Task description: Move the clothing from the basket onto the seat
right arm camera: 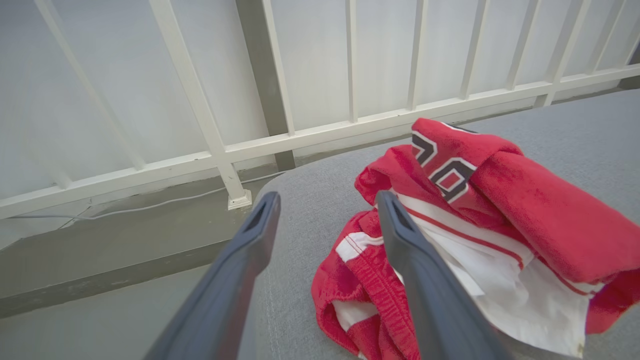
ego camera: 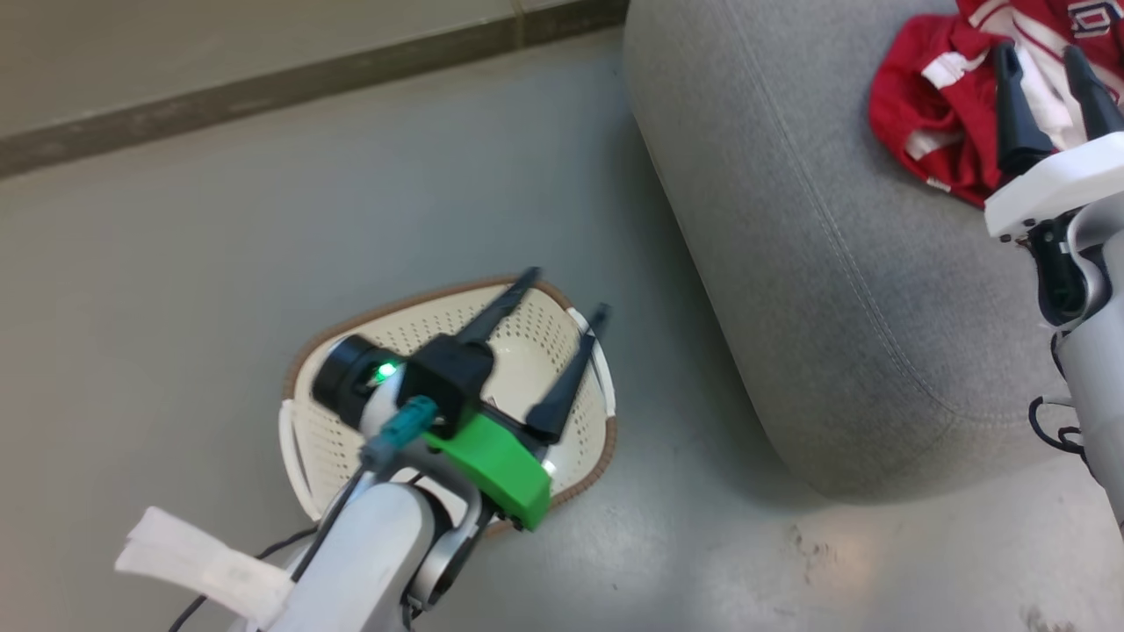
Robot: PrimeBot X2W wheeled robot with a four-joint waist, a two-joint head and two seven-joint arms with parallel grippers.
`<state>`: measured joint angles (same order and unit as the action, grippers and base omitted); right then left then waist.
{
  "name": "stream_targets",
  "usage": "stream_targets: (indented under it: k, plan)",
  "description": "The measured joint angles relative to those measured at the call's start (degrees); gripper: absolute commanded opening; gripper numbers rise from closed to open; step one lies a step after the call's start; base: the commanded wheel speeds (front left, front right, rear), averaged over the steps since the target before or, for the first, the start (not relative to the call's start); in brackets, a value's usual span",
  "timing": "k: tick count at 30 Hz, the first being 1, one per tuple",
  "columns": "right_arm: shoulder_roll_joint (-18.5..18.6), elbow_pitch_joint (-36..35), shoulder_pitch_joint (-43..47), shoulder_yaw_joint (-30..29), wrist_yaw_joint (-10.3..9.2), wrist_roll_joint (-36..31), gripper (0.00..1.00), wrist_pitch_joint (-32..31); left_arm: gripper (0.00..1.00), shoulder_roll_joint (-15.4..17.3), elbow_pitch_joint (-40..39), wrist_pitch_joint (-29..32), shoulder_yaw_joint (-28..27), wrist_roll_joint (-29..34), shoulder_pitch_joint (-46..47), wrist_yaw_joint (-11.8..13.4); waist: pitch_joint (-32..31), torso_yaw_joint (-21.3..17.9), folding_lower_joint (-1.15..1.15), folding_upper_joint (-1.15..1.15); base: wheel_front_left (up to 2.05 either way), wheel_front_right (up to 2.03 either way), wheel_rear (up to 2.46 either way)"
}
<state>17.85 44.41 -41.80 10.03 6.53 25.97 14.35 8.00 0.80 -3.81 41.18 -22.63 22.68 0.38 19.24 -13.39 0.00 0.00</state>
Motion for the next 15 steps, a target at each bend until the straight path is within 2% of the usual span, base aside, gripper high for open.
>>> stream_targets:
  k: [8, 15]
  plan:
    - [-2.3, -7.2, 4.1, 2.4, 0.05, -2.3, 1.0, 0.1, 1.0, 0.0, 1.9, -2.4, -4.5, -1.4, -3.1, 3.9, -4.1, 2.4, 0.0, 0.0, 0.0, 0.0, 0.0]
    - [-3.6, -11.4, 8.4, 4.8, 0.19, -4.5, 1.0, 0.1, 1.0, 0.3, 3.3, -4.3, -8.3, -2.1, -5.7, 5.1, -6.9, 4.4, 0.0, 0.0, 0.0, 0.0, 0.0]
